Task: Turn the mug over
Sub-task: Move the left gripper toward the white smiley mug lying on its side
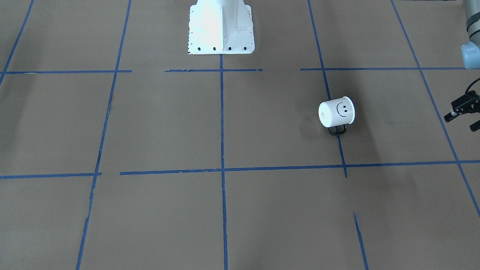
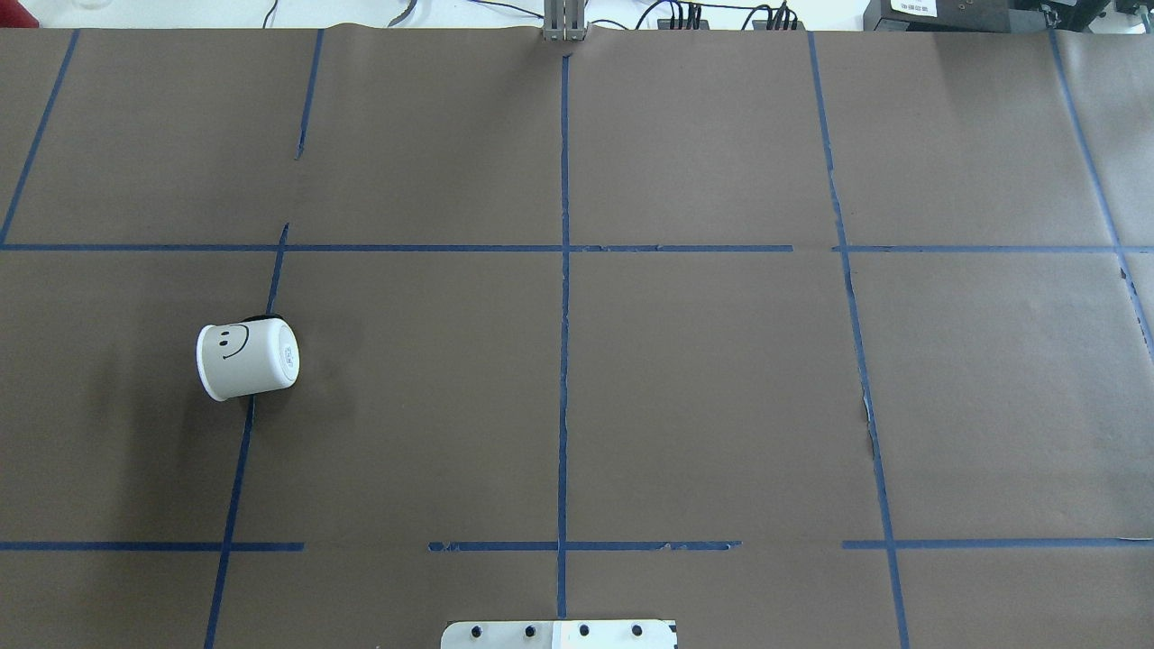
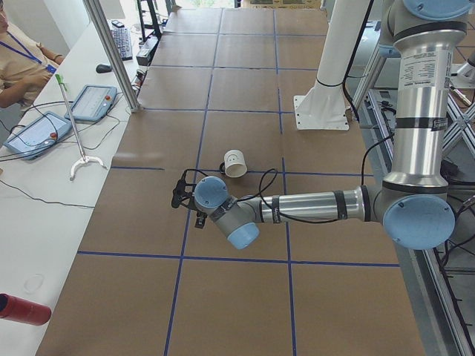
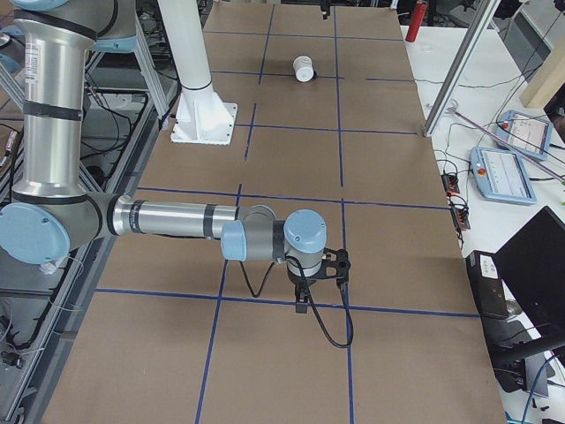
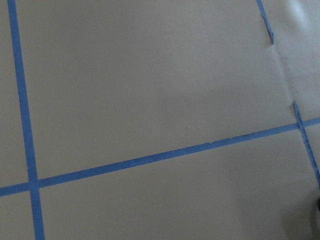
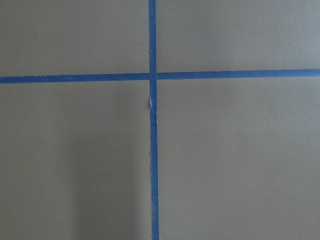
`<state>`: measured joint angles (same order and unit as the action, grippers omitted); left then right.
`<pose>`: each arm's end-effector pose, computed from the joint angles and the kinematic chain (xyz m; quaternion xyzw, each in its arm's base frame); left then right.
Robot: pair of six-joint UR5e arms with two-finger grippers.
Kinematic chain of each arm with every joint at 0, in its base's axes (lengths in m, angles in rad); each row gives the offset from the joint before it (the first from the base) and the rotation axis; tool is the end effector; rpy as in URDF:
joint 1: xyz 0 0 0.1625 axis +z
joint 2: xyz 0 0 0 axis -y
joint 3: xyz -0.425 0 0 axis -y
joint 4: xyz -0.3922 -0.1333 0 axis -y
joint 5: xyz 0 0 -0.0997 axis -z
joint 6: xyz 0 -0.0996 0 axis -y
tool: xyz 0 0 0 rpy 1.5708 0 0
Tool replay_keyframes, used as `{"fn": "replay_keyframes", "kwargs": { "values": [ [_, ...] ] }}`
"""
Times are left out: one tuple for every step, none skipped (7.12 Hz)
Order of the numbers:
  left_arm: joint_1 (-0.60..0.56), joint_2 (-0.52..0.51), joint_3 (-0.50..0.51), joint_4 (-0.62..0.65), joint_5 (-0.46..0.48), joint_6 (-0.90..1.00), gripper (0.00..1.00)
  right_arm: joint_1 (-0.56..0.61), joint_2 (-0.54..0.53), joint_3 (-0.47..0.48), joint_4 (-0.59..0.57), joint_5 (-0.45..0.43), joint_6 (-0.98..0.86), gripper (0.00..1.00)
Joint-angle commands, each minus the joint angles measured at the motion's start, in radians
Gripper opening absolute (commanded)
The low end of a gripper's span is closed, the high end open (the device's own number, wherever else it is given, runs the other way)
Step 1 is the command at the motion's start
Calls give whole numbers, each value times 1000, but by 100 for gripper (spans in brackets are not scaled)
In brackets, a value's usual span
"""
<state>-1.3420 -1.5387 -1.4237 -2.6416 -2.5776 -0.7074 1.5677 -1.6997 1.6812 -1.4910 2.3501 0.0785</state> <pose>0.0602 -0.4751 0.6131 0.1407 0.5588 0.0147 0.8171 0.0619 -0.4415 0.6558 0.0128 -0.3805 0.0232 0.9244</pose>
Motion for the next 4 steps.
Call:
{"fn": "replay_keyframes", "kwargs": {
  "values": [
    [85,22,32,-246,52,-255,100,0,0,0,0,0,0,100],
    [113,22,34,-320,89,-338,100,0,0,0,0,0,0,100],
    [122,20,34,-399,96,-486,100,0,0,0,0,0,0,100],
    [144,20,54,-564,100,-562,100,0,0,0,0,0,1,100]
  ]
}}
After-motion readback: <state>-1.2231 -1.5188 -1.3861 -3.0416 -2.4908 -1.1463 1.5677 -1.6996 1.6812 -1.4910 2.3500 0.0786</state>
